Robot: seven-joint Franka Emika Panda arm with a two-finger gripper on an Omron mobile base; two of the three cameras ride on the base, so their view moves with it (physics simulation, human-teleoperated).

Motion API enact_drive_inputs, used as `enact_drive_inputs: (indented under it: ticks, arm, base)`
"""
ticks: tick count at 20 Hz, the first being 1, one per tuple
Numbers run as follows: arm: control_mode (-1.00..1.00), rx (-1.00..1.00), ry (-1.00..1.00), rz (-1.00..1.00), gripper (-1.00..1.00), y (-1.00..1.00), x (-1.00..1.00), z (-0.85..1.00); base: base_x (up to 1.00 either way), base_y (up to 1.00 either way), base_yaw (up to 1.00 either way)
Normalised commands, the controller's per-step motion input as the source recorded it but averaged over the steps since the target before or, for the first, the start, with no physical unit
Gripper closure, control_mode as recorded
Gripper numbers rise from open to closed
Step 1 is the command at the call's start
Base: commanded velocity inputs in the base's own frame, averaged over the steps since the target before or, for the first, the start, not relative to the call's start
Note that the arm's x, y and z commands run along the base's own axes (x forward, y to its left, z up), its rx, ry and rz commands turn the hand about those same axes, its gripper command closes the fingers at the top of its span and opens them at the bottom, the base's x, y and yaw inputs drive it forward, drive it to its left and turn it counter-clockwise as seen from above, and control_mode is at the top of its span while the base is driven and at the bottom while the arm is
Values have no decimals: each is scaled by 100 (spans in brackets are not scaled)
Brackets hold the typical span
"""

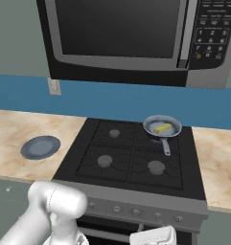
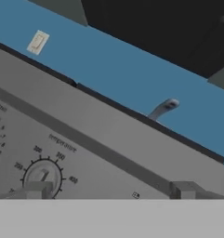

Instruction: Pick up the butter stick and place it in the pan. Then turn on the burner for the pan.

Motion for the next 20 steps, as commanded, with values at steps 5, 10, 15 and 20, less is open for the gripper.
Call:
enact_drive_inputs:
  ticks: [5, 10, 15, 20]
  arm:
    - [-100, -1, 0, -9, -100, 0, 25, 0]
    - [-100, 0, 0, -7, -100, -10, 20, 0]
    - [-100, 0, 0, -1, -100, -20, 5, -1]
    - [-100, 0, 0, 0, -100, -15, 0, -5]
  base:
    - [0, 0, 0]
    - [0, 0, 0]
    - [0, 0, 0]
    - [0, 0, 0]
